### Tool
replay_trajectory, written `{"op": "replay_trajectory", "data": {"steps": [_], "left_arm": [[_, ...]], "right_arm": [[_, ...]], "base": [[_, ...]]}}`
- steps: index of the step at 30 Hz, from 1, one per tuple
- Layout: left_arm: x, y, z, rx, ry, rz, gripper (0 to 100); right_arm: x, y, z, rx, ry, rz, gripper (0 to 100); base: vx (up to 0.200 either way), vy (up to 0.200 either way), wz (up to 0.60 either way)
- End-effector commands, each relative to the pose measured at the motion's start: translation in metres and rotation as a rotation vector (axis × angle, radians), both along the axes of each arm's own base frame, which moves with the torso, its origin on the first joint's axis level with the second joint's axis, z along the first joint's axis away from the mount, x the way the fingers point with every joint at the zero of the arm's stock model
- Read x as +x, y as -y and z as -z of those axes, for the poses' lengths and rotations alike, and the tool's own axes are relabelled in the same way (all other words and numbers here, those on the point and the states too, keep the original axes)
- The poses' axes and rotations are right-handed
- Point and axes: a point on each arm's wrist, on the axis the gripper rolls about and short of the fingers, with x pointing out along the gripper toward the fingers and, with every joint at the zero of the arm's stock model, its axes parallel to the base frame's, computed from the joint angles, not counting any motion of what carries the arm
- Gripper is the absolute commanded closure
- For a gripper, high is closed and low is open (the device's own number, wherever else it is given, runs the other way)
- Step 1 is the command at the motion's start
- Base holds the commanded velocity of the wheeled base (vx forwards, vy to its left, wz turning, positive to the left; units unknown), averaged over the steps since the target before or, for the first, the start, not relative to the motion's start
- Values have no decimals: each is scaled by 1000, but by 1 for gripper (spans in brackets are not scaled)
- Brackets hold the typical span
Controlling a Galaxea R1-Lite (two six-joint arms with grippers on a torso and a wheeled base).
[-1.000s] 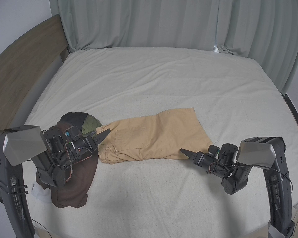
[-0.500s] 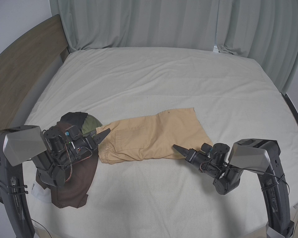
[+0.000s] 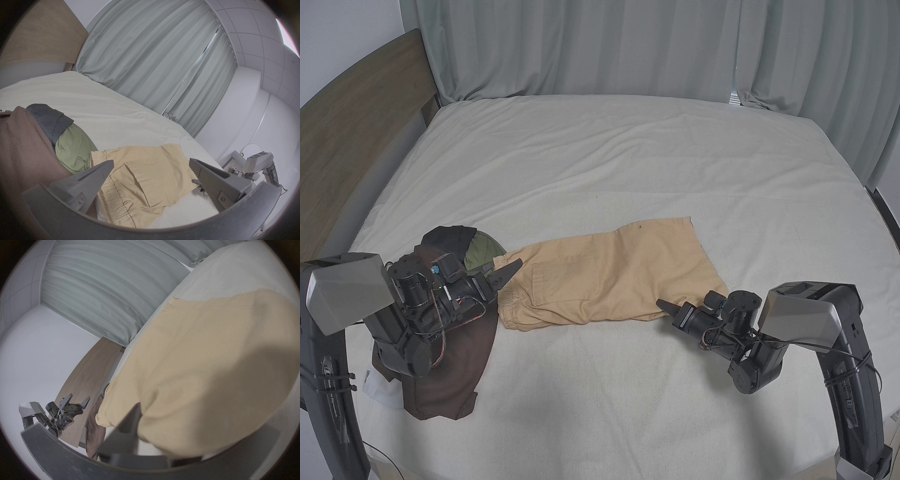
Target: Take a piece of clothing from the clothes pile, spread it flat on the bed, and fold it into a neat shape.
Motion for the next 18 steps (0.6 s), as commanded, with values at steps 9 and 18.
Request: {"op": "replay_trajectory", "data": {"steps": [9,18], "left_arm": [[0,0,1,0,-3,5,0],[0,0,0,-2,0,6,0]], "right_arm": [[-15,6,-11,-25,-20,-2,100],[-41,15,-16,-92,-61,-10,100]], "base": [[0,0,0],[0,0,0]]}}
